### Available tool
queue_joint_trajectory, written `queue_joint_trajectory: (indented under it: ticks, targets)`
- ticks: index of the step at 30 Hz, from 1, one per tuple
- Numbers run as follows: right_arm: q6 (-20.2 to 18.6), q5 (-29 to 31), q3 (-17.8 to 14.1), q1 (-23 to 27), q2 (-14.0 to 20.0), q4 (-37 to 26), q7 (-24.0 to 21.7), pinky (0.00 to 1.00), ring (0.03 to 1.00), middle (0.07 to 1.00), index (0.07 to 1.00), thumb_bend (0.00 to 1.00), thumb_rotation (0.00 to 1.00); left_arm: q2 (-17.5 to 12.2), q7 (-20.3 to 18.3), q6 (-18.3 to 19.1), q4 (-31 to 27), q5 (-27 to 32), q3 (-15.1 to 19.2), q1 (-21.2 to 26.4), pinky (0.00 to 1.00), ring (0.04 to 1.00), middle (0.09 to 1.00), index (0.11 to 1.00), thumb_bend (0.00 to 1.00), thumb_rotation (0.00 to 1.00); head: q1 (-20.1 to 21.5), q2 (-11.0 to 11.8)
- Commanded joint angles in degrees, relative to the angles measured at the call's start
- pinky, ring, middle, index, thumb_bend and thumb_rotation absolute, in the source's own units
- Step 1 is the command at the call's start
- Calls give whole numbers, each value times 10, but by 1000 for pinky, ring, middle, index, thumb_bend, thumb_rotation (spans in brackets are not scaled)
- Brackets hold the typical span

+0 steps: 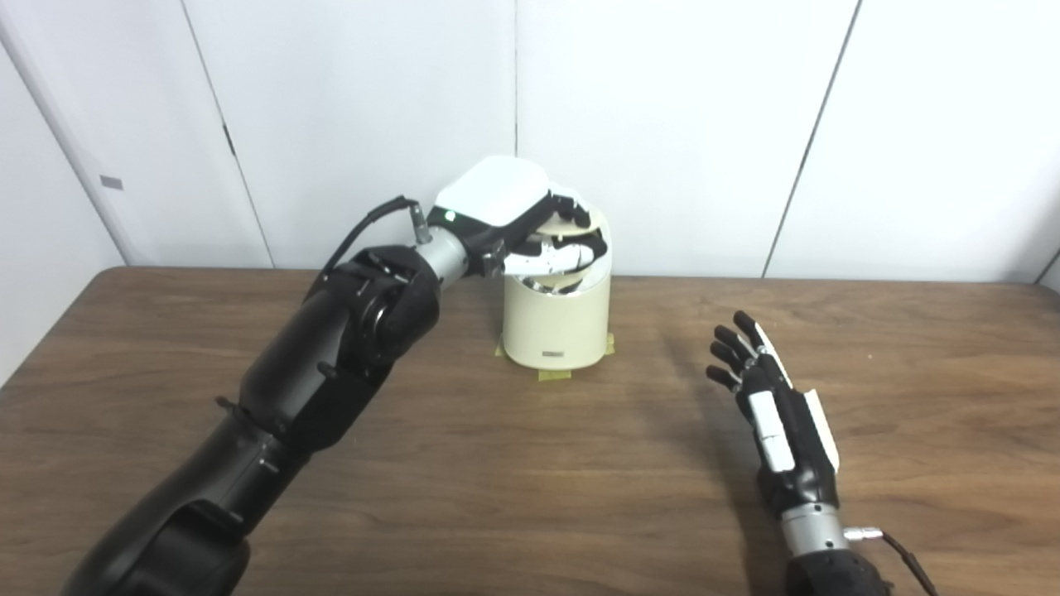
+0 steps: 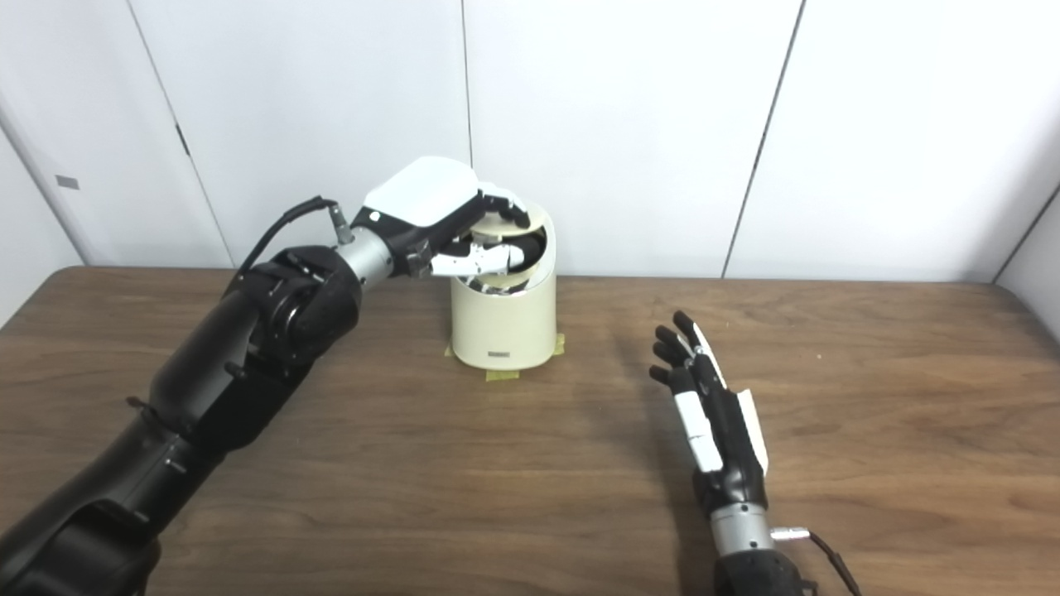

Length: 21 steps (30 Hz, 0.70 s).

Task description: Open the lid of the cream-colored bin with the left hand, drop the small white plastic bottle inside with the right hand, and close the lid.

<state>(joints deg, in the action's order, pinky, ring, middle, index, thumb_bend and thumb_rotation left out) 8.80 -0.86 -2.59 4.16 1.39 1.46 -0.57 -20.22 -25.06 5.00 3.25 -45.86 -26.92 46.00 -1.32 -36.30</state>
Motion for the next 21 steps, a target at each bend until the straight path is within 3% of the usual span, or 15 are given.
queue_joint_trajectory:
  ticks: [1,8,15,21]
  targets:
    - [4,4,-4,-29,5,7,2,820,871,880,948,604,878,-17,-14,-2,-12,-8,5,18,815,829,808,793,485,1000,0,-1]
    - [-1,5,-5,-33,9,-3,1,820,864,874,954,559,855,-26,-64,7,-9,-17,-1,8,889,876,864,866,505,1000,3,-3]
    - [2,10,-8,-34,11,-1,0,808,859,871,956,598,835,-23,-71,5,-5,-30,-6,-5,874,877,875,880,499,982,9,-4]
    - [-6,9,-8,-39,10,-9,0,802,856,871,955,587,832,-25,-71,-4,13,-40,-15,-8,950,909,907,930,501,1000,13,-5]
